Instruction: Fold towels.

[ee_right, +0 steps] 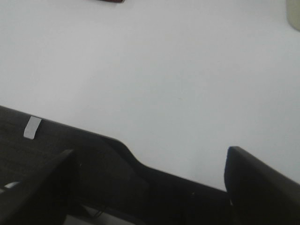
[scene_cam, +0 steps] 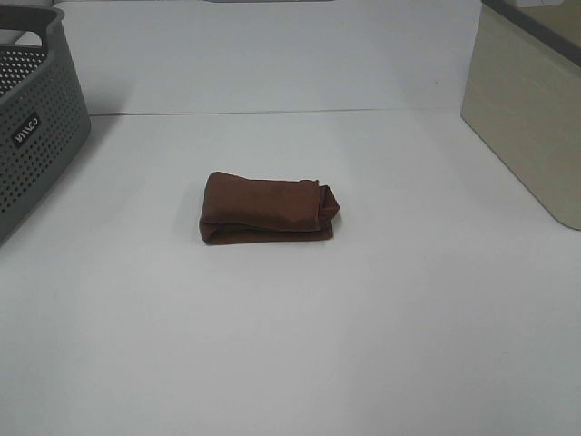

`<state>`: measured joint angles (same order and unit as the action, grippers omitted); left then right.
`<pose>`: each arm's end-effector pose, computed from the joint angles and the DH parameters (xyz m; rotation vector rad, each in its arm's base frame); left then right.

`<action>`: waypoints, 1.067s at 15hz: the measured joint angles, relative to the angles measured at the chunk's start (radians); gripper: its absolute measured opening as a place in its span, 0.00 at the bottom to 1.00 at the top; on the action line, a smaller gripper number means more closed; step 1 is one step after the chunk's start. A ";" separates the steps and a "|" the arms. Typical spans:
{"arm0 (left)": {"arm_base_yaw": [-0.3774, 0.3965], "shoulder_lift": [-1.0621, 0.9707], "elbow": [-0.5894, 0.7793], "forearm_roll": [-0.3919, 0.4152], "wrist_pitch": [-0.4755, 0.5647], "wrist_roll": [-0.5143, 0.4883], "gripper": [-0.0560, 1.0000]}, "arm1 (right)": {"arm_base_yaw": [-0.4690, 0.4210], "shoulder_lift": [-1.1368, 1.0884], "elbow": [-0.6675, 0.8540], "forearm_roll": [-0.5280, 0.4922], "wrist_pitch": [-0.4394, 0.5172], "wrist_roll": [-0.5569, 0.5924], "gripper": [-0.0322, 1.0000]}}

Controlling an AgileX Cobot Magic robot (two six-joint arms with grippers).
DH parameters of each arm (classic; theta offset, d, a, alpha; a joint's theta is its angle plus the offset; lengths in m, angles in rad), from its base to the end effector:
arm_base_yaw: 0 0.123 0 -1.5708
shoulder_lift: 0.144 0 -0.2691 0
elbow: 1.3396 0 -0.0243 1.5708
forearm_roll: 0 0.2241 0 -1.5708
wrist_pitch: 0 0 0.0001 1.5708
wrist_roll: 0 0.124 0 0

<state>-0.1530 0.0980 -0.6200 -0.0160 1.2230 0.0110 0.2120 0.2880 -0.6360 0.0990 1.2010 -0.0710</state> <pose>0.0095 -0.0034 0.2642 0.1816 2.1787 -0.0999 0.0344 0.0191 0.2667 -0.3340 2.3152 0.1957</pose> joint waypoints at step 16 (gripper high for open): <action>0.000 -0.090 0.119 -0.088 -0.167 0.168 0.58 | 0.000 -0.284 0.132 -0.011 -0.126 -0.046 0.80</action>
<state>-0.1530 0.0080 -0.5010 -0.1040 1.0560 0.1790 0.2120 0.0040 -0.5040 0.0880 1.0750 -0.1170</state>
